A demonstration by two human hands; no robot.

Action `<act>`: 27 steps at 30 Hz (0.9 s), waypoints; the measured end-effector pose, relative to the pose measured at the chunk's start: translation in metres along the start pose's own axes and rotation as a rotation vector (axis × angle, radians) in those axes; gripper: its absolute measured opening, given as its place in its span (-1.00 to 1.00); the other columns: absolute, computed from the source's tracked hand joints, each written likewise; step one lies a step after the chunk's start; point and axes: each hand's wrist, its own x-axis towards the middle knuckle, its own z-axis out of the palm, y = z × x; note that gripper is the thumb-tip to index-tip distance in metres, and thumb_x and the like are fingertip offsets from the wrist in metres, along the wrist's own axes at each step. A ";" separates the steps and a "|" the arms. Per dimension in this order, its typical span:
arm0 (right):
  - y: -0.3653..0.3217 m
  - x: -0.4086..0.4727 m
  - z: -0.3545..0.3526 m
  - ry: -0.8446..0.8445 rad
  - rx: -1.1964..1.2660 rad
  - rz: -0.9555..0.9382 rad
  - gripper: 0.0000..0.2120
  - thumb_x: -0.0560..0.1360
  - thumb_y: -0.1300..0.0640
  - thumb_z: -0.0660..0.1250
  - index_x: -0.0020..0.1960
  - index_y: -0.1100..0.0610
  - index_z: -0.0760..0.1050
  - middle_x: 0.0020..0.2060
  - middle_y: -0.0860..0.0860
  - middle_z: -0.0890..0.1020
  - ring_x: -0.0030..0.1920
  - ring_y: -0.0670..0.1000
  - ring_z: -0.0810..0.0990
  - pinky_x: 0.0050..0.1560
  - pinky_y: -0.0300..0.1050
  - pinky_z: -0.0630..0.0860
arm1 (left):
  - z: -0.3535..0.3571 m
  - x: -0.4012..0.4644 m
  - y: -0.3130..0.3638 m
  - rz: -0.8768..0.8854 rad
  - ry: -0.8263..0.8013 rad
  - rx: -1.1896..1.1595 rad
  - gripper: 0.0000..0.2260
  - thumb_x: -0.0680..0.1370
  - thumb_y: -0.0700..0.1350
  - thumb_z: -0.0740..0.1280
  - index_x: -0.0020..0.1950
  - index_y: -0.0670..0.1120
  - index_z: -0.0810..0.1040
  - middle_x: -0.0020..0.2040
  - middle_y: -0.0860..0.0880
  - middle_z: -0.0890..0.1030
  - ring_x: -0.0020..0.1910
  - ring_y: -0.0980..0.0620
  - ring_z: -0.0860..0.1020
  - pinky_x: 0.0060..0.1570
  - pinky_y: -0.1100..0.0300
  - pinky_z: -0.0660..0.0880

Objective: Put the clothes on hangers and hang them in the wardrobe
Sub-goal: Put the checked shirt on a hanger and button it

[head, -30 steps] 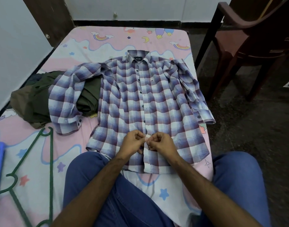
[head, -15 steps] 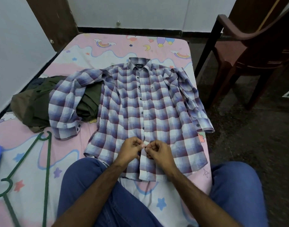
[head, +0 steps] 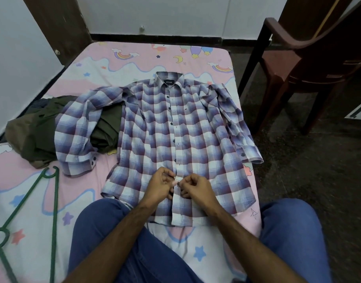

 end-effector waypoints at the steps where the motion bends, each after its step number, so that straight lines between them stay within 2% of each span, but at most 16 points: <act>1: -0.002 0.000 -0.001 -0.013 0.016 0.013 -0.94 0.57 0.21 0.39 -0.04 0.20 0.62 -0.25 0.07 0.71 -0.23 0.04 0.72 -0.10 -0.09 0.70 | 0.000 0.000 0.001 -0.003 -0.004 0.010 -0.82 0.57 -0.30 0.39 0.07 -0.10 0.47 -0.06 -0.18 0.62 -0.30 0.01 0.58 -0.41 0.12 0.58; 6: -0.006 0.002 -0.001 -0.001 -0.080 -0.005 -0.98 0.58 0.23 0.39 -0.01 0.16 0.54 -0.30 0.08 0.70 -0.29 0.04 0.72 -0.22 -0.07 0.70 | 0.000 -0.001 0.003 -0.004 -0.017 0.114 -0.79 0.57 -0.25 0.39 0.09 -0.03 0.43 -0.05 -0.14 0.60 -0.32 -0.05 0.60 -0.42 0.08 0.58; 10: -0.021 0.012 -0.008 -0.101 -0.352 -0.008 -0.96 0.63 0.23 0.28 0.01 0.13 0.49 -0.32 0.08 0.70 -0.39 0.04 0.70 -0.33 -0.08 0.66 | 0.002 -0.005 0.002 0.119 -0.002 0.392 -0.72 0.52 -0.17 0.43 0.13 0.03 0.41 -0.09 0.03 0.56 -0.18 0.03 0.60 -0.29 0.10 0.59; 13: -0.039 0.037 -0.017 0.023 -0.598 -0.087 -0.93 0.65 0.13 0.25 0.05 0.07 0.51 -0.18 0.00 0.69 -0.27 0.01 0.69 -0.12 0.00 0.70 | 0.002 -0.006 0.001 0.186 -0.009 0.469 -0.69 0.52 -0.19 0.44 0.14 0.03 0.39 -0.09 0.04 0.57 -0.14 0.07 0.59 -0.17 0.14 0.61; 15: -0.051 0.055 -0.018 0.092 -0.605 -0.142 -0.91 0.64 0.07 0.29 0.10 0.04 0.51 -0.08 -0.03 0.66 -0.17 -0.03 0.64 0.03 -0.01 0.67 | 0.002 -0.006 0.000 0.230 -0.008 0.528 -0.68 0.53 -0.19 0.43 0.14 0.04 0.37 -0.10 0.04 0.57 -0.16 0.07 0.59 -0.14 0.20 0.61; 18: -0.061 0.073 -0.009 0.034 -0.643 -0.117 -0.78 0.62 -0.05 0.31 0.18 0.04 0.47 -0.02 -0.01 0.66 -0.13 -0.03 0.64 0.06 -0.04 0.66 | 0.004 -0.005 -0.002 0.287 0.016 0.605 -0.69 0.54 -0.12 0.44 0.14 0.08 0.35 -0.14 0.08 0.58 -0.21 0.10 0.59 -0.18 0.25 0.60; 22: -0.057 0.078 0.000 0.002 -0.785 -0.097 -0.60 0.54 -0.10 0.38 0.26 0.06 0.38 0.01 -0.01 0.63 -0.09 0.01 0.64 0.05 -0.01 0.66 | 0.006 -0.003 -0.003 0.266 0.023 0.603 -0.74 0.56 0.01 0.43 0.12 0.09 0.36 -0.18 0.12 0.57 -0.23 0.12 0.58 -0.22 0.28 0.53; 25: -0.056 0.079 0.000 -0.008 -0.849 -0.107 -0.52 0.50 -0.10 0.43 0.27 0.08 0.34 0.01 0.01 0.59 -0.09 0.02 0.60 0.00 -0.06 0.61 | 0.001 0.004 0.001 0.257 0.014 0.463 -0.81 0.59 -0.05 0.39 0.10 0.02 0.40 -0.09 0.07 0.60 -0.12 0.12 0.60 -0.09 0.19 0.60; 27: -0.058 0.079 0.002 -0.019 -0.869 -0.102 -0.50 0.48 -0.10 0.42 0.27 0.11 0.32 0.01 0.02 0.57 -0.08 0.04 0.57 -0.03 -0.04 0.56 | -0.006 0.012 0.010 0.277 0.082 0.345 -0.88 0.62 -0.14 0.34 0.10 -0.01 0.43 0.03 0.07 0.57 0.01 0.13 0.59 -0.01 0.25 0.59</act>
